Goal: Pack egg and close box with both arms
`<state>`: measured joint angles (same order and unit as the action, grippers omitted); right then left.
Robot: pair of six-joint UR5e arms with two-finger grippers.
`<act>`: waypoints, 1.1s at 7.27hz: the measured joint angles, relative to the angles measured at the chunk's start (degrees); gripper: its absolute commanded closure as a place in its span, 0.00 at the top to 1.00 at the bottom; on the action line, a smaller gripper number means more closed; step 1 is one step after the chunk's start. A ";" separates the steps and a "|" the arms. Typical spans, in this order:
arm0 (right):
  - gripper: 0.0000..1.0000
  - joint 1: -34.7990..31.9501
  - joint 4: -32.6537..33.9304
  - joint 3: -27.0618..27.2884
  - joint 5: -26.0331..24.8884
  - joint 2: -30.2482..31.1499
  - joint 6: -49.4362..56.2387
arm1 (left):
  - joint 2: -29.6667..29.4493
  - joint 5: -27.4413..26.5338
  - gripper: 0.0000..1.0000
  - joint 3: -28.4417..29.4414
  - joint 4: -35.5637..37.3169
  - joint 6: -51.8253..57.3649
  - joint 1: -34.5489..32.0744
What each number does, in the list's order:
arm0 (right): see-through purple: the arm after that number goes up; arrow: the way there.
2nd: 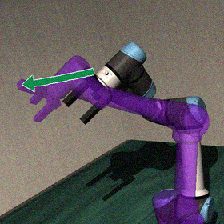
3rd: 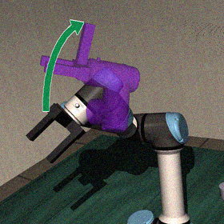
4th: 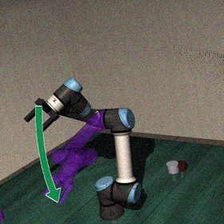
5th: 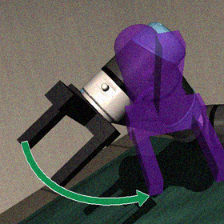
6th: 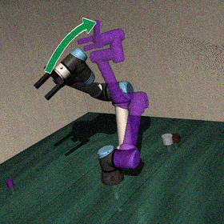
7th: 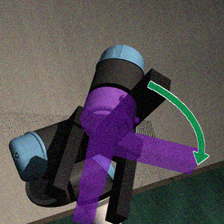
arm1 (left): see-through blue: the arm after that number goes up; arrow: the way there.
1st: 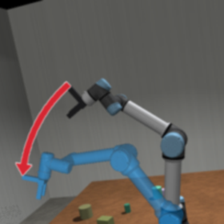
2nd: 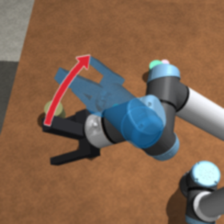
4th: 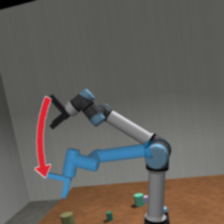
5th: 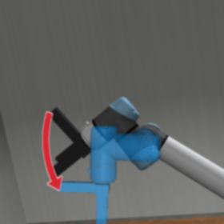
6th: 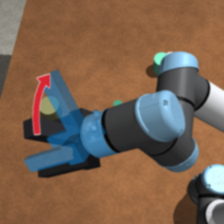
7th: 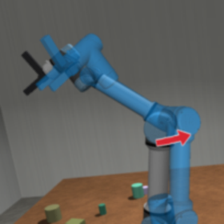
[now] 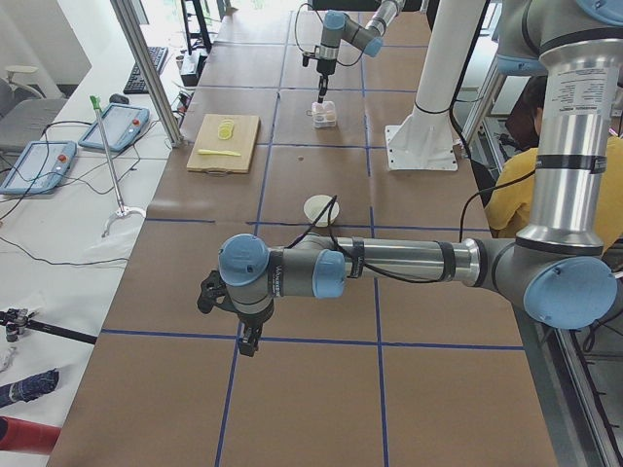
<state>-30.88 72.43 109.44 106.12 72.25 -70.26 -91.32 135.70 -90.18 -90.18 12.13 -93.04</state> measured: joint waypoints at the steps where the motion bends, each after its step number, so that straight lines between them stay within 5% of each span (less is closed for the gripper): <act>1: 0.00 -1.71 3.30 0.22 0.24 0.21 1.60 | 0.00 0.00 1.00 0.01 0.00 0.00 0.02; 4: 0.00 -10.81 8.47 1.39 5.13 5.56 17.01 | 0.00 0.00 1.00 0.07 -0.02 0.00 0.05; 5: 0.28 -15.64 8.51 1.50 8.17 8.99 23.96 | -0.08 0.00 1.00 0.06 -0.04 0.00 0.05; 6: 0.99 -21.19 8.42 1.40 10.91 12.85 31.75 | -0.17 0.00 1.00 0.07 -0.04 0.00 0.05; 8: 1.00 -32.32 8.39 0.88 15.60 20.30 44.11 | -0.30 0.00 1.00 0.08 -0.02 0.00 0.05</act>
<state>-63.21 80.82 110.32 121.73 92.56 -26.15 -91.62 135.70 -90.09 -90.20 12.13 -92.99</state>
